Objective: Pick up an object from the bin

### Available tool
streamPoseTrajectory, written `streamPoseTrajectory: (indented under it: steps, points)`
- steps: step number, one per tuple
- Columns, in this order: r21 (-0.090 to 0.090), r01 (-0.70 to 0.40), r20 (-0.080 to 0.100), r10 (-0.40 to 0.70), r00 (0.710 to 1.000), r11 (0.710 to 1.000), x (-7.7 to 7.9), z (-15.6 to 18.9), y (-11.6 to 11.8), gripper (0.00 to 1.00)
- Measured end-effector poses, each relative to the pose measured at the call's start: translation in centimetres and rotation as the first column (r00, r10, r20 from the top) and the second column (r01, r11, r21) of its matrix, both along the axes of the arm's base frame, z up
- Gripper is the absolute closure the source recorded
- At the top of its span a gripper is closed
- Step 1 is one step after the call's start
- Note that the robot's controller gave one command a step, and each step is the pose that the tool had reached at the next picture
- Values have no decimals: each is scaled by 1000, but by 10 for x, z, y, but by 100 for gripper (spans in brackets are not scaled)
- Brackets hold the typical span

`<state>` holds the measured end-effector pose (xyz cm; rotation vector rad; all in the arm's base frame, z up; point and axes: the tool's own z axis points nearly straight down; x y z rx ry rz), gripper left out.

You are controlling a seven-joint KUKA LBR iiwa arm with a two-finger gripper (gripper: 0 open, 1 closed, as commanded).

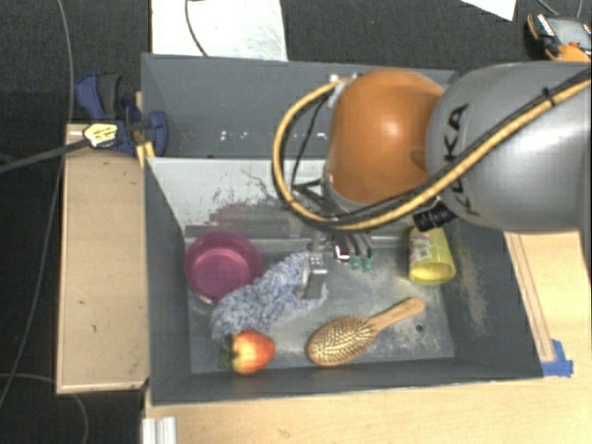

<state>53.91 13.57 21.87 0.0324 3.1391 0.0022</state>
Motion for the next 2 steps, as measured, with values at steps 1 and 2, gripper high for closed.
streamPoseTrajectory:
  steps: [1, 2]
  points:
    - [0, 0, 0, 0, 1000, 1000, 0, 0, 0, 0]
    - [0, 82, -4, -82, 997, 997, -4, -72, -3, 0]
